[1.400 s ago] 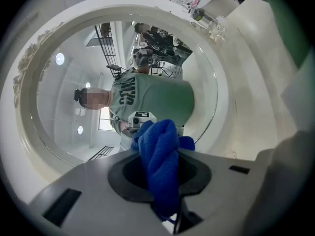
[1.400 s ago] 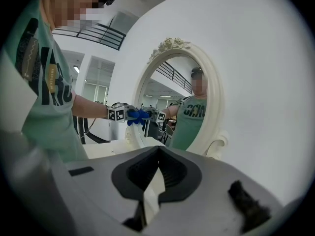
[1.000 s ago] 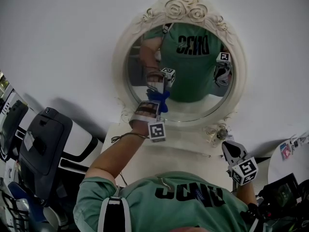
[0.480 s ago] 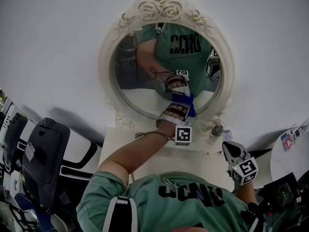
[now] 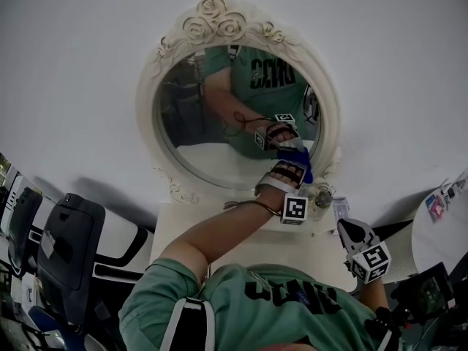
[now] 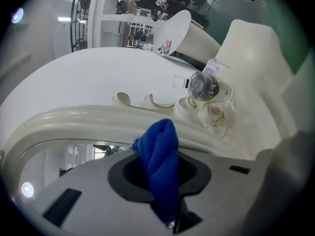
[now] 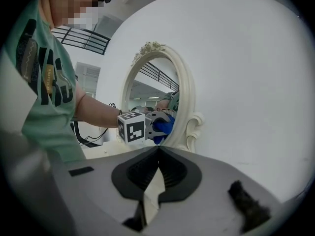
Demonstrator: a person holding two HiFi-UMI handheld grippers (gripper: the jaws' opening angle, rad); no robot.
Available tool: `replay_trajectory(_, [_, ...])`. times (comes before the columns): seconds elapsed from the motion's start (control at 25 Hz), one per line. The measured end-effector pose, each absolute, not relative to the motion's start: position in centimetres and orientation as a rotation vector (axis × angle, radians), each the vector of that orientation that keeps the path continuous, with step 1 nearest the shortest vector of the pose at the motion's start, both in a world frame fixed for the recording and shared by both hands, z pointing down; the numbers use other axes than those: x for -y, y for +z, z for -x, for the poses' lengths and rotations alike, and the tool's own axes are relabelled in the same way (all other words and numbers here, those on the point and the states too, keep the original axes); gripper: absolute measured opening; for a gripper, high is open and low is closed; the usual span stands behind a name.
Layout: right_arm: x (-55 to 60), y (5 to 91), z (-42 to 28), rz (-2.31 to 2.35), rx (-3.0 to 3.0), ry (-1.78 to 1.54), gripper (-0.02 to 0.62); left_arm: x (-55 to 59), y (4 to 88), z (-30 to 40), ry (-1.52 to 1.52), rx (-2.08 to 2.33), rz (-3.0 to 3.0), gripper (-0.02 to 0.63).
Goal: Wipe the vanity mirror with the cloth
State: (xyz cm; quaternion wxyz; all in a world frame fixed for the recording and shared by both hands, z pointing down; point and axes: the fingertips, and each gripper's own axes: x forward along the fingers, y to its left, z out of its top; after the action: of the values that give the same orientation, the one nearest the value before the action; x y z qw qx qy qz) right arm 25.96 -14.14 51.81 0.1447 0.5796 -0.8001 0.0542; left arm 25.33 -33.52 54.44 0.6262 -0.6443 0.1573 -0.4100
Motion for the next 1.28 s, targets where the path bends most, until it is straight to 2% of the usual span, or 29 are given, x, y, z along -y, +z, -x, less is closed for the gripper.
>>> replay_trajectory(0.16, [14.5,51.5,-25.6,-1.654,2.319,0.155,0.012,33.0,54.0,-25.1,-0.885,-0.365,1.539,0.097])
replay_trajectory(0.28, [14.9,50.9,-24.8,-1.63,2.331,0.127,0.012,33.0,53.0,-22.3,-0.878,-0.399,1.591,0.097])
replay_trajectory(0.68, [16.8,49.6,-21.4,-1.508,2.361,0.077,0.012,39.2,52.8,-2.0,-1.101,-0.693,1.61,0.097])
replay_trajectory(0.88, [17.5,48.9,-19.7,-1.459,2.365,0.041,0.012,41.4,54.4,5.5,-1.236,-0.792,1.574,0.097])
replay_trajectory(1.28, [17.1,48.4,-19.2,-1.462,2.338,0.03,0.012,43.1,57.3,9.3,-1.363,-0.795,1.533,0.097])
